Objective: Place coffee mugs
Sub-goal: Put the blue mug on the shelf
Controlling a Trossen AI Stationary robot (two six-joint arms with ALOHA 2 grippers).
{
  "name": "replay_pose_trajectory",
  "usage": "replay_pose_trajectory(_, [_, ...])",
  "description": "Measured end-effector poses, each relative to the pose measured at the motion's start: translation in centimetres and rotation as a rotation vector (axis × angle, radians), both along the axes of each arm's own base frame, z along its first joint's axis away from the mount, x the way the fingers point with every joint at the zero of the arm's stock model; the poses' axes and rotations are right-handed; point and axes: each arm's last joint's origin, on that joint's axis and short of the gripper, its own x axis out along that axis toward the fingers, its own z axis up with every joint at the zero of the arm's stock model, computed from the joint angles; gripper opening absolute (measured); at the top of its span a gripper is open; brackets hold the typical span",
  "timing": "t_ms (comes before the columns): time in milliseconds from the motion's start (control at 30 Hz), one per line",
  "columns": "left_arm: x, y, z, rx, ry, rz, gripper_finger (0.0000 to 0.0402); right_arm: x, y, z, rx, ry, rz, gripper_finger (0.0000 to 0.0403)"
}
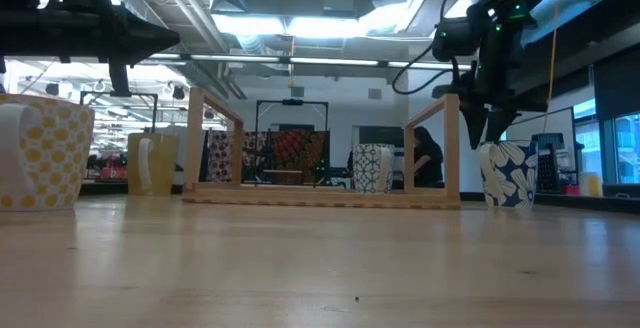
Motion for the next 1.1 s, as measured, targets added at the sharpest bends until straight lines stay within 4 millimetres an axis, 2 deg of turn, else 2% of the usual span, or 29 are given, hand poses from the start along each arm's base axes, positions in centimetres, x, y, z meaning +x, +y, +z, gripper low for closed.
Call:
replay_pose_trajectory(300, [0.0,0.0,0.0,0.000,0.002,0.001,0.0009,-0.2,0.2,-0.1,0.029,0.025,0.024,0.0061])
replay_pose_trajectory(733, [0.0,0.0,0.0,0.000,0.002,0.002,0.0009,-1.1,0.9,-0.6,0.092,0.141,0.090,0.0059])
replay_pose_trajectory(967, [0.0,0.0,0.0,0.000,0.002,0.002,0.0009,-1.1,0.9,-0.5,0.090,0.149,0.133,0.0011])
replay_pose_trajectory(1100, [0.0,0.0,0.0,0.000,0.002,0.002,0.0009,-1.1,0.9,-0.5,0.091,0.150,0.152,0.0012])
